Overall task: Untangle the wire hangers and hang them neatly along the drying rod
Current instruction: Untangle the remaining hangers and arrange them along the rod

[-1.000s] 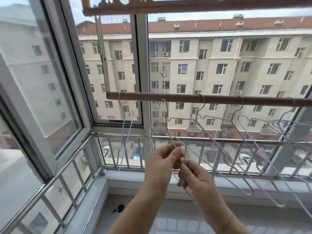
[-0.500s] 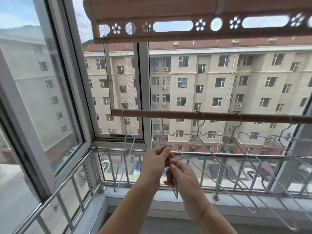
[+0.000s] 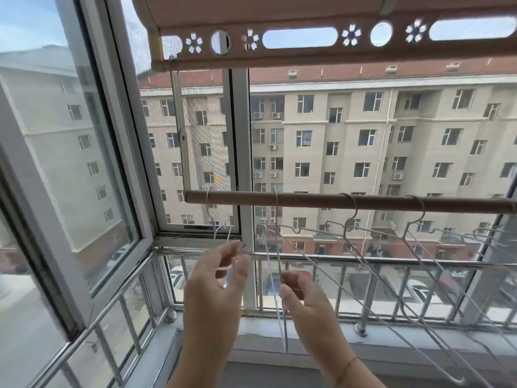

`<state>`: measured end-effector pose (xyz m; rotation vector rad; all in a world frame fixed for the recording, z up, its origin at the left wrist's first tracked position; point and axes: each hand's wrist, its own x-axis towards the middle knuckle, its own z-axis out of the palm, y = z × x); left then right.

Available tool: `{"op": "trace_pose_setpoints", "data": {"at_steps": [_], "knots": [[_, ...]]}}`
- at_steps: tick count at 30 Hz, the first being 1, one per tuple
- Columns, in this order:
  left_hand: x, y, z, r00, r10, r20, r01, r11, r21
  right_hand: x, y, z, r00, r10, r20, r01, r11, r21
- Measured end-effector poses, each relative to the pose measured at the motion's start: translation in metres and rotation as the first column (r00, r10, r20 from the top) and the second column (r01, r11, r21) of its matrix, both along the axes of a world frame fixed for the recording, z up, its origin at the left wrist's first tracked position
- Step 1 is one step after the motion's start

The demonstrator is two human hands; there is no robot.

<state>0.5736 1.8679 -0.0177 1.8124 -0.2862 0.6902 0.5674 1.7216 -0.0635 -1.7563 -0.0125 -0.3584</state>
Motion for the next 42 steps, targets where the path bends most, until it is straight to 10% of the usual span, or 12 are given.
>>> {"op": "trace_pose_setpoints", "data": {"at_steps": [11, 42], "knots": [[0.072, 0.037, 0.006, 0.852, -0.147, -0.502, 0.076, 0.984, -0.161, 0.049, 0.009, 0.055, 0.971, -0.159, 0.177, 0.174, 0.982, -0.073], [0.094, 0.061, -0.004, 0.876, -0.072, -0.478, -0.114, 0.930, -0.349, 0.088, 0.023, 0.061, 0.984, -0.110, 0.143, 0.138, 0.968, -0.208]]}}
